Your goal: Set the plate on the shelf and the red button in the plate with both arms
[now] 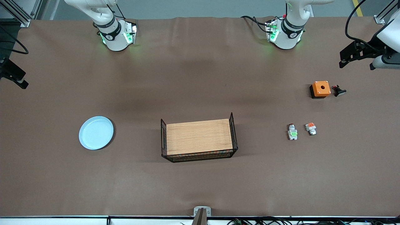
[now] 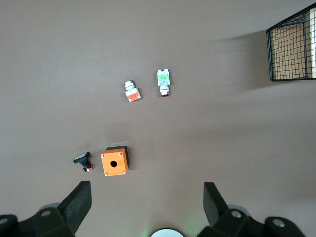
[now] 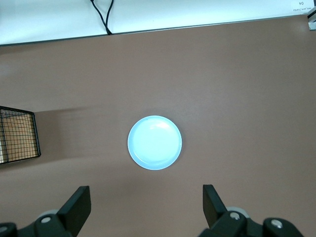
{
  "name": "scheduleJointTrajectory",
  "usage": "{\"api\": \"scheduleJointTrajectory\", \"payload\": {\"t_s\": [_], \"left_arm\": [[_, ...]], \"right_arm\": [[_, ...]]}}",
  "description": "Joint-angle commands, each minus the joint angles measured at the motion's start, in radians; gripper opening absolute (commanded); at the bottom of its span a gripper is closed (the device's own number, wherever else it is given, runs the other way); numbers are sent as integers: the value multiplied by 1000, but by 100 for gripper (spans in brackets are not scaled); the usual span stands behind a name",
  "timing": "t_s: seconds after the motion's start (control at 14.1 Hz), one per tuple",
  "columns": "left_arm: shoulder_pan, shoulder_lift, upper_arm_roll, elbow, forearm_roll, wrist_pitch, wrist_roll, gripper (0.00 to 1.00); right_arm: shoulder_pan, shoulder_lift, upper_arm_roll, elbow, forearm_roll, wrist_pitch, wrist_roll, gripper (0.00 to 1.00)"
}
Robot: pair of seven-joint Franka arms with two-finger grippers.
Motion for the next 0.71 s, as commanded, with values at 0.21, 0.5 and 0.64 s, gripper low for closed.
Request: {"api": "scheduleJointTrajectory", "payload": {"t_s": [0.21, 0.5, 0.64], "left_arm": [[-2, -8, -4, 8, -2, -16, 1, 100], [0, 28, -4, 4, -14, -1, -14, 100], [-5, 81, -4, -20, -12, 36, -12, 100]], "right_arm": [[-14, 13, 10, 24, 1, -7, 13, 100], [-12, 43, 10, 24, -11, -7, 11, 100], [-17, 54, 10, 22, -11, -7, 10, 100]]}}
